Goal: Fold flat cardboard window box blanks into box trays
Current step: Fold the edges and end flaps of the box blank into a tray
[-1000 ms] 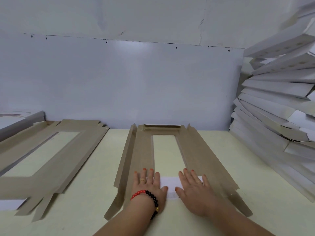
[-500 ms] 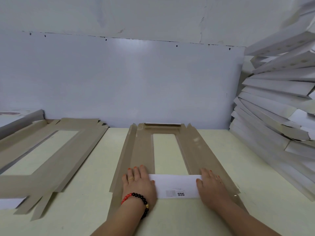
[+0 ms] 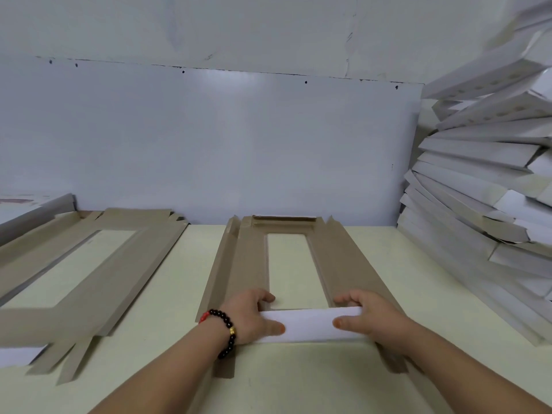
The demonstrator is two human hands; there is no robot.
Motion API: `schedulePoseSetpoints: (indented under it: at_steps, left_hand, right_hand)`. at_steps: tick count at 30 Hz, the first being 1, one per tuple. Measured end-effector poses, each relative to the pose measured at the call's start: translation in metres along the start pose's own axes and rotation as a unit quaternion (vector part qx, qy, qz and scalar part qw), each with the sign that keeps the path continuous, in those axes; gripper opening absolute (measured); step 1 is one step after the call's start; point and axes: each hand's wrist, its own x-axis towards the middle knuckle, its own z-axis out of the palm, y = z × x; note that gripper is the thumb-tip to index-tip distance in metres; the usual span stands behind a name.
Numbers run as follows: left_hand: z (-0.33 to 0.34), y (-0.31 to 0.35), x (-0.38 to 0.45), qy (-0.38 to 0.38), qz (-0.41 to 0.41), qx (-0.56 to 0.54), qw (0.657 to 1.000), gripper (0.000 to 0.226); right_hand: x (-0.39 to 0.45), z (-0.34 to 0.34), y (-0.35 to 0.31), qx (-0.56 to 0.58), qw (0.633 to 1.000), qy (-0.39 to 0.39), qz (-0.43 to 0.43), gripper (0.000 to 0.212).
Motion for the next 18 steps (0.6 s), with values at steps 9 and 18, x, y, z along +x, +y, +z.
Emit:
schedulePoseSetpoints:
  at_steps: [9, 18]
  left_hand:
    - [0.029, 0.02, -0.019, 0.036, 0.104, 0.278, 0.954, 0.03]
    - [0.065, 0.009, 0.002, 0.029, 0.081, 0.347, 0.934, 0.068]
  right_hand:
    - [-0.02, 0.025, -0.02, -0.418, 0.903, -0.015, -0.098, 0.038]
    - [-0.004, 0.086, -0.026, -0.404, 0.906, -0.033, -0.122, 0.059]
